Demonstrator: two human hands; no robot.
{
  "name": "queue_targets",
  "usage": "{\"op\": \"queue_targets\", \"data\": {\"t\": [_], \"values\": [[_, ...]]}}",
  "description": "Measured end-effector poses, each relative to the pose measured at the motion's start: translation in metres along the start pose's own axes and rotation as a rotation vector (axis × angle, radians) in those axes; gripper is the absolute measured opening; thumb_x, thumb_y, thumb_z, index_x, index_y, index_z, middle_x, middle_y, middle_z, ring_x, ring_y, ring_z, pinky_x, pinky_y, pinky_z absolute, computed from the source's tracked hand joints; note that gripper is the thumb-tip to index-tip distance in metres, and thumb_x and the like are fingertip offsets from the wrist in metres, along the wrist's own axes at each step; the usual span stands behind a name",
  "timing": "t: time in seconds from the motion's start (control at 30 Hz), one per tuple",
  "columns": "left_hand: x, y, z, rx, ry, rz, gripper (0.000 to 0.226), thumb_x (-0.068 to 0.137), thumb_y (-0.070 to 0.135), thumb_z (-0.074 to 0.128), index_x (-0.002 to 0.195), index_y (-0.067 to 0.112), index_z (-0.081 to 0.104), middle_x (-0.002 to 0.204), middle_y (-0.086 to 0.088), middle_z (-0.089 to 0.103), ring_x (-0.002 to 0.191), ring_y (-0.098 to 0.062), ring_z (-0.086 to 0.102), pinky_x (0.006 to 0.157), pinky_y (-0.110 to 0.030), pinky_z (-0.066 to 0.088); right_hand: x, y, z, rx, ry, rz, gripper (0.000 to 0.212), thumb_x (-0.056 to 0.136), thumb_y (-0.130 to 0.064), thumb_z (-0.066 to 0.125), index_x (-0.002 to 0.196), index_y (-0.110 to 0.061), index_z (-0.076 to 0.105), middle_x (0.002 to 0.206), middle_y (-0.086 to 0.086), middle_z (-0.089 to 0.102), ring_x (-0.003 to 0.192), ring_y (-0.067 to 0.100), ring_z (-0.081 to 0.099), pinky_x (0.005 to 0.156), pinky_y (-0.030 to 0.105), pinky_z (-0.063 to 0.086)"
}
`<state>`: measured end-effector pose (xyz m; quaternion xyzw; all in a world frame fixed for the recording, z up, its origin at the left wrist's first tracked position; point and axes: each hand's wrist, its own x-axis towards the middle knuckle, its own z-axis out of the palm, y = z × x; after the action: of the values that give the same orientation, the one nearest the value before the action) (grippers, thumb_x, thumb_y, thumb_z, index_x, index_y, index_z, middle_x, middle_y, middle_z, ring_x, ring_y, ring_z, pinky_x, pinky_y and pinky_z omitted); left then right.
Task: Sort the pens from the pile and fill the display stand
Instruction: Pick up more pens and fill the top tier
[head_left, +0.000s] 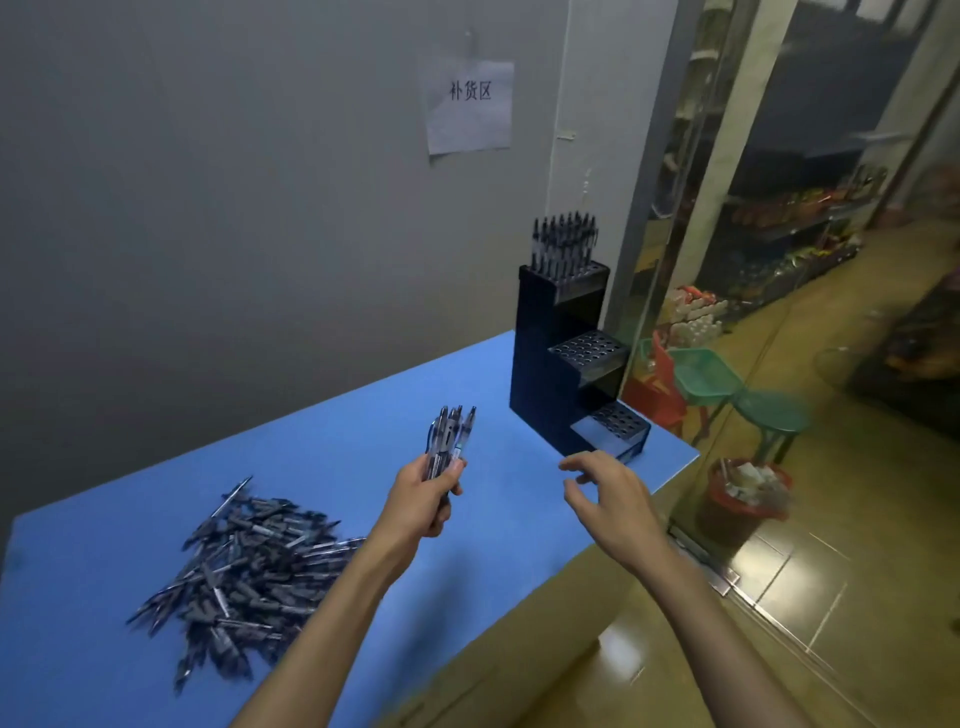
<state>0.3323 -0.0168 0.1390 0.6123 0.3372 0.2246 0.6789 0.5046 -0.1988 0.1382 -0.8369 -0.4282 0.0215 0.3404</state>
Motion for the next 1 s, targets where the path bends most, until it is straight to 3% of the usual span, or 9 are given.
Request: {"op": "queue_targets", "data": {"t": [0.23, 0.4, 0.5, 0.67, 0.8, 0.9, 1.0], "values": [[0.007, 0.027, 0.094, -0.008, 0.097, 0.077, 0.019, 0.096, 0.026, 0.069, 0.104, 0.009, 0.068, 0.077, -0.001, 0.069, 0.046, -0.014, 0.044, 0.044, -0.023, 0.029, 0.035, 0.056, -0.071, -0.023, 0.001, -0.089, 0.019, 0.096, -0.025, 0.058, 0.113, -0.024, 0.066, 0.109, -0.009, 0.064, 0.094, 0.011, 0.063, 0.079, 0.040, 0.054], [0.031, 0.048, 0.138, -0.017, 0.134, 0.116, 0.010, 0.098, 0.025, 0.067, 0.100, 0.015, 0.066, 0.080, -0.003, 0.072, 0.047, -0.014, 0.043, 0.045, -0.024, 0.029, 0.072, 0.080, -0.102, -0.027, 0.025, -0.163, 0.019, 0.095, -0.022, 0.060, 0.113, -0.024, 0.067, 0.105, -0.010, 0.064, 0.095, 0.008, 0.060, 0.080, 0.030, 0.049], [0.054, 0.060, 0.159, -0.047, 0.126, 0.125, 0.009, 0.099, 0.023, 0.065, 0.099, 0.013, 0.065, 0.078, -0.003, 0.070, 0.046, -0.012, 0.041, 0.045, -0.022, 0.028, 0.101, 0.092, -0.112, -0.011, 0.028, -0.186, 0.019, 0.095, -0.021, 0.061, 0.113, -0.022, 0.068, 0.105, -0.007, 0.065, 0.094, 0.010, 0.061, 0.080, 0.029, 0.048], [0.103, 0.074, 0.190, -0.075, 0.126, 0.160, 0.009, 0.097, 0.017, 0.067, 0.090, 0.014, 0.063, 0.066, -0.001, 0.048, 0.045, -0.012, 0.041, 0.042, -0.020, 0.025, 0.157, 0.112, -0.123, -0.011, 0.040, -0.239, 0.015, 0.095, -0.022, 0.061, 0.109, -0.023, 0.067, 0.102, -0.010, 0.064, 0.090, 0.008, 0.060, 0.076, 0.025, 0.043], [0.141, 0.088, 0.206, -0.096, 0.191, 0.203, 0.010, 0.096, 0.020, 0.069, 0.095, 0.010, 0.067, 0.069, -0.002, 0.062, 0.046, -0.009, 0.047, 0.040, -0.018, 0.027, 0.207, 0.126, -0.129, -0.026, 0.017, -0.292, 0.016, 0.095, -0.025, 0.060, 0.110, -0.025, 0.067, 0.104, -0.009, 0.066, 0.092, 0.009, 0.062, 0.081, 0.029, 0.050], [0.169, 0.100, 0.214, -0.135, 0.240, 0.221, 0.012, 0.095, 0.021, 0.071, 0.101, 0.010, 0.069, 0.082, -0.007, 0.073, 0.049, -0.009, 0.051, 0.040, -0.018, 0.027, 0.246, 0.130, -0.133, -0.036, 0.010, -0.334, 0.015, 0.096, -0.028, 0.060, 0.110, -0.026, 0.066, 0.105, -0.010, 0.066, 0.094, 0.009, 0.063, 0.083, 0.035, 0.054], [0.192, 0.109, 0.218, -0.153, 0.289, 0.235, 0.016, 0.093, 0.019, 0.073, 0.104, 0.009, 0.069, 0.086, -0.010, 0.076, 0.047, -0.009, 0.052, 0.039, -0.017, 0.028, 0.279, 0.130, -0.135, -0.009, 0.022, -0.383, 0.017, 0.096, -0.027, 0.061, 0.111, -0.025, 0.067, 0.105, -0.012, 0.065, 0.095, 0.004, 0.061, 0.086, 0.033, 0.054]]}}
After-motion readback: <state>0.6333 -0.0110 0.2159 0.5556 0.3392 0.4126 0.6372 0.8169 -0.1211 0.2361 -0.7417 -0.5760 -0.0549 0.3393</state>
